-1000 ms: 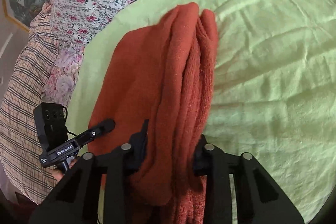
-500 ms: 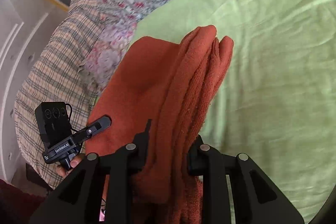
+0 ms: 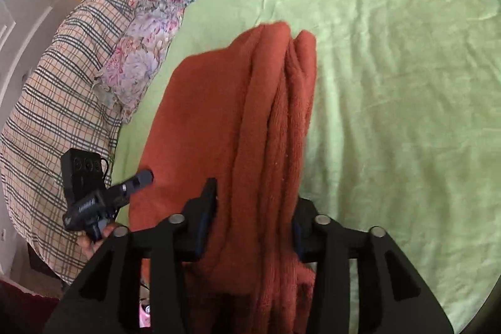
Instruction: Fold small clothes
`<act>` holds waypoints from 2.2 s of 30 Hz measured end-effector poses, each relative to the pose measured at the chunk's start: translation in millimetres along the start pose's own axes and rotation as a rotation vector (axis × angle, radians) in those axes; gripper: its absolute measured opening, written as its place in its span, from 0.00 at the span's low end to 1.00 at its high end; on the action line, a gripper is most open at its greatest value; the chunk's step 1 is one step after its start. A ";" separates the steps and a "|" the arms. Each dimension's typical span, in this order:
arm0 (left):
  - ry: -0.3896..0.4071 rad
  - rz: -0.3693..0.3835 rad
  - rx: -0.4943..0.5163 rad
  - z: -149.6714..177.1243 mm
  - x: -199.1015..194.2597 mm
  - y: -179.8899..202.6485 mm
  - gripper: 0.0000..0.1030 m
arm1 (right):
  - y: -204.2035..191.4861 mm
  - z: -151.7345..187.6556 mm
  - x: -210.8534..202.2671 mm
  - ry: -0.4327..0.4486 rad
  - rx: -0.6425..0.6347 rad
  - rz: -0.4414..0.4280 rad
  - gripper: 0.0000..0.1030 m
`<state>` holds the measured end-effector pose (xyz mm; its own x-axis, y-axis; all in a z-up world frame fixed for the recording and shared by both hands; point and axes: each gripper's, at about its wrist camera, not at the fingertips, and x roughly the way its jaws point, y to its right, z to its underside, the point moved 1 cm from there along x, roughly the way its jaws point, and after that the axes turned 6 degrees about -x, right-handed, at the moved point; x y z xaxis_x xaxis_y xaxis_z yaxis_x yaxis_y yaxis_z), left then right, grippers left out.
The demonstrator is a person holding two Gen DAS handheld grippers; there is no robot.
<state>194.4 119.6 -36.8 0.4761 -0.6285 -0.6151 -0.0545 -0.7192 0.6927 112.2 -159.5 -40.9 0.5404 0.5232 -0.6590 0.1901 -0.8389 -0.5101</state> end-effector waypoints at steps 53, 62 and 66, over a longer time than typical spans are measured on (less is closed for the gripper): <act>0.076 -0.255 0.094 38.8 -7.8 39.0 0.59 | -44.1 -20.0 -23.4 0.124 -0.162 0.156 0.13; 0.033 -0.307 0.110 59.6 11.1 35.4 0.60 | 2.0 -1.1 -2.6 0.079 -0.037 0.178 0.13; 0.040 -0.329 0.118 61.7 6.4 39.8 0.60 | -1.1 -5.9 5.2 0.060 -0.068 0.221 0.13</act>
<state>141.1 68.7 -36.4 0.5186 -0.3472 -0.7813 0.0072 -0.9120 0.4100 119.6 -156.7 -40.5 0.6227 0.3176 -0.7151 0.1154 -0.9412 -0.3176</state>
